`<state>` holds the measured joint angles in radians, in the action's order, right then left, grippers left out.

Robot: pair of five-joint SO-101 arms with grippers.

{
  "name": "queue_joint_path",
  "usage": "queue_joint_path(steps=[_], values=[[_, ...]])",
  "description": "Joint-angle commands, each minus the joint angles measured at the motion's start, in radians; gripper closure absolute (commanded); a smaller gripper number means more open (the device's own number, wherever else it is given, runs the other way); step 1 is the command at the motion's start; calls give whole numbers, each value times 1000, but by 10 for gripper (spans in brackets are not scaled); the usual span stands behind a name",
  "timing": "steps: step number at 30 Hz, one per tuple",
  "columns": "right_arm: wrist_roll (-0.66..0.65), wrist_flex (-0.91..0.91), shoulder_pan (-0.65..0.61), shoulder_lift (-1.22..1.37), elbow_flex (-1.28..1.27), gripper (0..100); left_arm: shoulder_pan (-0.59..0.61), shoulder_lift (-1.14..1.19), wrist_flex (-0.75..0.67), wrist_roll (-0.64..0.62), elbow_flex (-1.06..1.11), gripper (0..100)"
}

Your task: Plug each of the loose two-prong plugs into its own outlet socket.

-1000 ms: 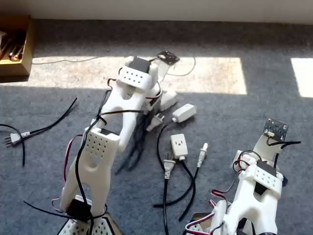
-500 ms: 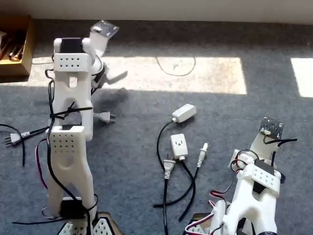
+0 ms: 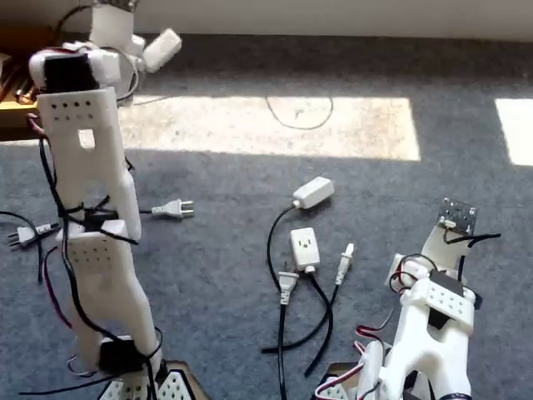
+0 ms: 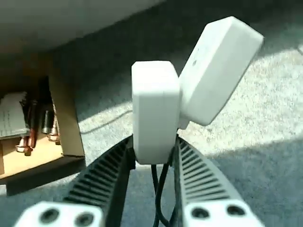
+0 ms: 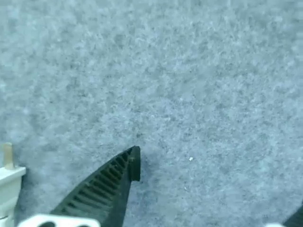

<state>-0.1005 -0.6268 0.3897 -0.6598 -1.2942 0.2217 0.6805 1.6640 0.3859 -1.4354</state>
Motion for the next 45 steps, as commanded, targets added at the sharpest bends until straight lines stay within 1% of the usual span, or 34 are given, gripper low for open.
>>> queue_joint_path(steps=[1,3,4,7,8,9,11,13,15,16,17,19,21,25,28,30,32,36,39,42,45], values=[[-12,16,-12,-18,1,503,4,-150,-77,-9,-81,990],[-12,16,-12,-18,1,503,-4,-200,-84,-6,-67,989],[-12,16,-13,-18,1,503,-33,-223,-55,0,-36,989],[-12,48,-13,-18,-12,503,-162,-257,124,147,145,995],[-12,64,-13,-21,-25,503,-188,-266,135,164,246,996],[-12,74,-13,-25,-38,503,-199,-278,130,178,355,997],[-12,79,-13,-25,-45,503,-226,-312,130,311,568,997],[-12,79,-13,-25,-44,503,-251,-340,127,408,802,997],[-12,79,-13,-25,-42,503,-269,-346,117,497,981,997],[-14,79,-13,-25,-42,503,-269,-340,91,517,1033,997],[-14,79,-13,-25,-41,503,-262,-331,43,503,1070,997],[-14,79,-13,-25,-42,503,-220,-306,-51,457,1070,995],[-14,79,-13,-25,-44,503,-189,-265,-81,451,1046,976],[-14,79,-13,-25,-44,503,-153,-162,-75,499,987,818],[-14,79,-15,-25,-45,503,-119,-116,-11,517,906,723],[-14,79,-28,-25,-45,503,-99,-102,64,608,858,703],[-17,79,-48,-25,-47,503,-68,-102,94,661,822,702],[-52,79,-56,-25,-47,503,-16,-119,91,612,699,702],[-51,79,-56,-24,-45,503,-58,-125,95,523,667,702],[-52,79,-56,-24,-47,503,-156,-120,97,457,668,702],[-54,79,-54,-25,-47,503,-262,-119,97,420,685,702]])
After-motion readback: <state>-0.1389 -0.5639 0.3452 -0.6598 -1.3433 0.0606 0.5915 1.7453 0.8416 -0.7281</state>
